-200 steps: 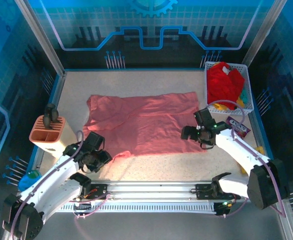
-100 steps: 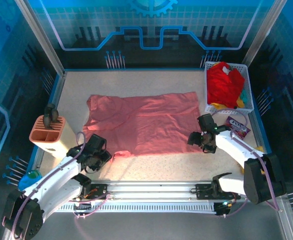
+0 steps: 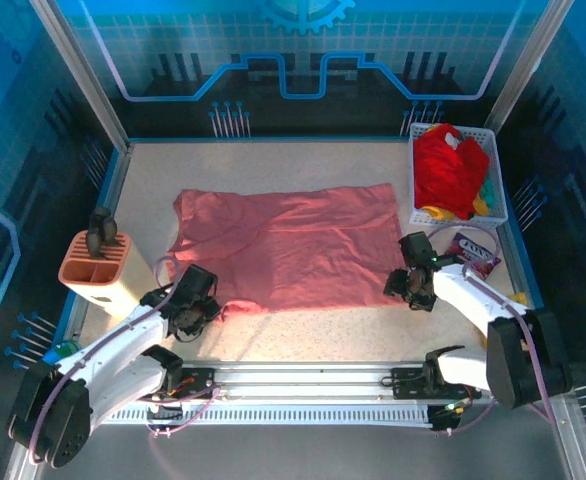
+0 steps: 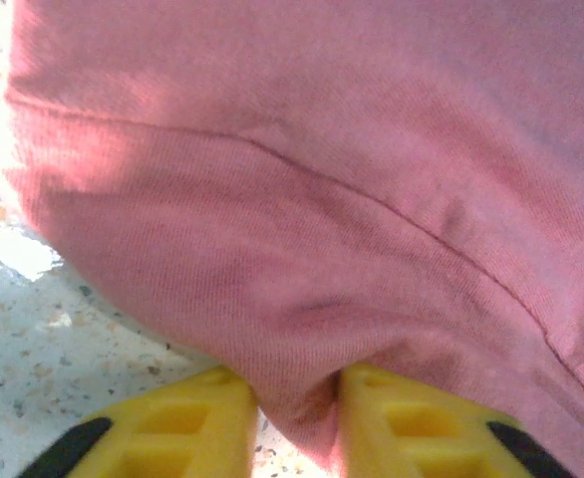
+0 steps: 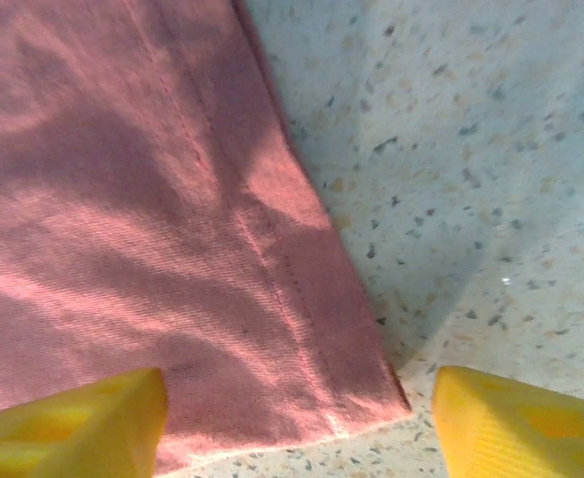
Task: Fold and stack the t-shirts
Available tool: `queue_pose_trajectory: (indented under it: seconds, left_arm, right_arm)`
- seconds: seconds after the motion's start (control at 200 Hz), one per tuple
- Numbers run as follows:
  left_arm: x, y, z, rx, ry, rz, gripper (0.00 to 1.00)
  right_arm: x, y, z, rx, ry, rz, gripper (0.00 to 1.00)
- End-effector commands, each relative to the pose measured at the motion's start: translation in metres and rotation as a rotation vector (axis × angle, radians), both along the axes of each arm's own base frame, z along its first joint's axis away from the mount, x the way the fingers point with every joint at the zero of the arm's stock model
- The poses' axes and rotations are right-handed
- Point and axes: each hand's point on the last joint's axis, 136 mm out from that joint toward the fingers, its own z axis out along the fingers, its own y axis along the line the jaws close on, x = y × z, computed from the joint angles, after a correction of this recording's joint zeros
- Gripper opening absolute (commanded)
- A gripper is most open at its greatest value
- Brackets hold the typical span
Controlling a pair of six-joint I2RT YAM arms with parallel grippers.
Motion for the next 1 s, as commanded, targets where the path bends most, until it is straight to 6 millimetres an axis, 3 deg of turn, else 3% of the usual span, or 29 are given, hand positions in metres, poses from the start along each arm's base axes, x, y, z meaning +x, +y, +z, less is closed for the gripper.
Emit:
queue_pose_trajectory:
  seconds: [0.0,0.14,0.335,0.475,0.625,0.785,0.896,0.996]
  left_arm:
    - [0.012,0.004,0.013,0.048,-0.044,-0.022,0.18]
    - [0.014,0.006,0.032,0.081,-0.032,-0.063,0.00]
    - [0.024,0.002,0.070,0.093,-0.007,-0.154,0.00]
    - [0.039,-0.007,0.092,0.068,0.032,-0.243,0.00]
    - [0.072,-0.015,0.100,0.049,0.055,-0.317,0.00]
    - [0.117,-0.021,0.087,-0.008,0.093,-0.360,0.10]
    - [0.142,-0.015,0.081,0.007,0.116,-0.366,0.36]
    - [0.150,-0.007,0.090,0.006,0.095,-0.352,0.44]
  right_arm:
    - [0.003,0.005,-0.007,0.041,0.002,-0.017,0.61]
    - [0.006,0.007,-0.006,0.051,-0.006,-0.008,0.49]
    - [0.021,0.011,0.009,0.048,-0.046,0.052,0.11]
    - [0.035,0.011,0.022,0.038,-0.060,0.090,0.07]
    - [0.054,0.011,0.036,0.027,-0.074,0.115,0.05]
    - [0.064,0.011,0.036,0.033,-0.066,0.121,0.03]
    - [0.066,0.012,0.034,0.054,-0.061,0.121,0.02]
    - [0.065,0.014,0.033,0.067,-0.057,0.129,0.00]
